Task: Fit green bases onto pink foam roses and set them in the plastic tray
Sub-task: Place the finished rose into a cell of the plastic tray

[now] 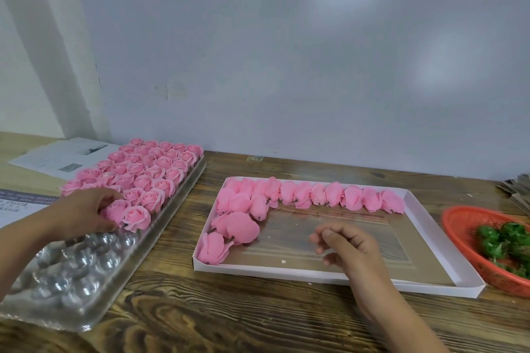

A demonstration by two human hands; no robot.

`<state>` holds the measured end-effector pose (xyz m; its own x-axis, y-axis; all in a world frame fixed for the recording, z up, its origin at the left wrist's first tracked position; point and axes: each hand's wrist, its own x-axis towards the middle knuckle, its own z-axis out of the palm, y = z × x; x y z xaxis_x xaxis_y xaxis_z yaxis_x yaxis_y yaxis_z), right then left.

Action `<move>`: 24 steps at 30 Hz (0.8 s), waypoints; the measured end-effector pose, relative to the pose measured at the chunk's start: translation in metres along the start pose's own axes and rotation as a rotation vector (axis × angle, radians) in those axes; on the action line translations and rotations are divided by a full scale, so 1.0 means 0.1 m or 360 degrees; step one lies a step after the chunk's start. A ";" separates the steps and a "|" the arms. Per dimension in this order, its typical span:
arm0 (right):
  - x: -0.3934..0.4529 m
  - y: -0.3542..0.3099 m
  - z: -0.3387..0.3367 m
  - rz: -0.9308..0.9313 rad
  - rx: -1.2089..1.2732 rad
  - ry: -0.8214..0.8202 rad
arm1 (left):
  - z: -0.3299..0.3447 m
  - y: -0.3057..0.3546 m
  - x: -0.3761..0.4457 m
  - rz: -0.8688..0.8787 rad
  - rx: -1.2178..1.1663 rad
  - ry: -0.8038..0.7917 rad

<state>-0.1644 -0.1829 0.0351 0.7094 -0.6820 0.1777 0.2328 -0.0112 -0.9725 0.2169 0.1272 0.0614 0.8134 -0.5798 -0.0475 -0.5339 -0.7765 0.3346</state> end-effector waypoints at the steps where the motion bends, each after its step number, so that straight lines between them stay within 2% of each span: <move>1: 0.00 0.00 0.00 0.0000 -0.0001 -0.0002 | -0.01 0.00 -0.01 0.0009 0.0016 -0.0009; 8: 0.00 0.01 0.00 0.0002 -0.0008 -0.0033 | -0.03 0.05 -0.02 0.0074 0.0104 -0.0068; 14: 0.01 0.01 0.00 -0.0001 -0.0005 -0.0029 | -0.02 -0.07 0.00 0.0064 -0.0111 0.0047; 17: 0.01 0.01 0.01 -0.0004 -0.0003 -0.0028 | 0.00 -0.09 0.03 0.0074 -0.0097 0.0114; 24: 0.01 0.02 -0.01 0.0004 0.0007 -0.0011 | 0.00 -0.08 0.03 0.0091 -0.0082 0.0079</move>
<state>-0.1634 -0.1844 0.0328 0.7147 -0.6767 0.1766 0.2339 -0.0066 -0.9722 0.2233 0.1312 0.0583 0.7930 -0.6089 0.0195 -0.5684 -0.7278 0.3837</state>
